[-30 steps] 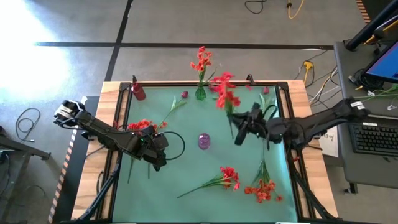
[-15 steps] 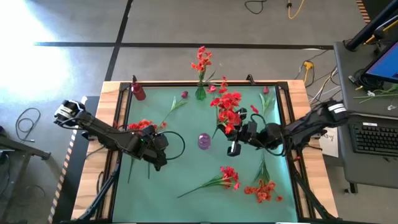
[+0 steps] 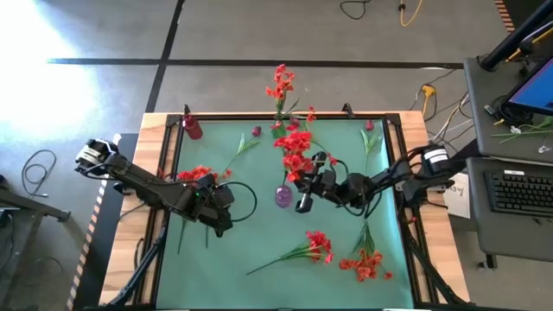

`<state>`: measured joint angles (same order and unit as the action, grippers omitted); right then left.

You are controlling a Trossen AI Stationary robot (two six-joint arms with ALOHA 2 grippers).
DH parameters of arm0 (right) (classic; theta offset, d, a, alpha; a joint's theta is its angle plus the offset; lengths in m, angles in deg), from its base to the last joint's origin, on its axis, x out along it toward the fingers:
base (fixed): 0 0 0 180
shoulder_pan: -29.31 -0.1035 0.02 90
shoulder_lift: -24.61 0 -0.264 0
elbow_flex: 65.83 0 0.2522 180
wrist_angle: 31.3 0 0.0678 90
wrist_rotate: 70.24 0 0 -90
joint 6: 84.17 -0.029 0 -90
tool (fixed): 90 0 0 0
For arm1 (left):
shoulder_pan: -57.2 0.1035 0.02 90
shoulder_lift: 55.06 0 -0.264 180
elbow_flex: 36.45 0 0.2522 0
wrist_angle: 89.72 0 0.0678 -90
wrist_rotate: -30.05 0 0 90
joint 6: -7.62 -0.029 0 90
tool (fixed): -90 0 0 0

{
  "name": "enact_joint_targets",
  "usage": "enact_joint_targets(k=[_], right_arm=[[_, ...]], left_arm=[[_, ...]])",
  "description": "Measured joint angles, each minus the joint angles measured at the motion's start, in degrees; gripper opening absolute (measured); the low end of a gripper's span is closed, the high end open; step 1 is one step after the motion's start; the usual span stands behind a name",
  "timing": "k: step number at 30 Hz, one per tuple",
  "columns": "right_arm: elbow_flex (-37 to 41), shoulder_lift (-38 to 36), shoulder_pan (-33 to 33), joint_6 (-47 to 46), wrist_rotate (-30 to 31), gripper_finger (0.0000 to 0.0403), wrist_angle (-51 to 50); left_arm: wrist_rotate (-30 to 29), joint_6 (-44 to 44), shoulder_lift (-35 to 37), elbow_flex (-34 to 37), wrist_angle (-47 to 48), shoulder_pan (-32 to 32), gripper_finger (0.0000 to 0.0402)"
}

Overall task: Sort flowers into vase by color
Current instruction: Put the orange flowers into the purple vase

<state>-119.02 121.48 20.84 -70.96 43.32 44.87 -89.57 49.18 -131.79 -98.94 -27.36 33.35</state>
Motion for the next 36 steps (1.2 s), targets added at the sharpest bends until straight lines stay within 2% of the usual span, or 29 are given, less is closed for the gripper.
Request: enact_joint_targets(k=[15,36], right_arm=[[0.7,-2.3,0.0,0.7,0.5,0.0022,-2.7],[0.8,-1.4,0.0,-1.2,0.5,0.0022,-6.6]], left_arm=[[0.1,0.5,0.0,0.0,0.0,0.0,0.0178],[0.1,0.5,0.0,0.0,0.1,0.0,0.0178]])
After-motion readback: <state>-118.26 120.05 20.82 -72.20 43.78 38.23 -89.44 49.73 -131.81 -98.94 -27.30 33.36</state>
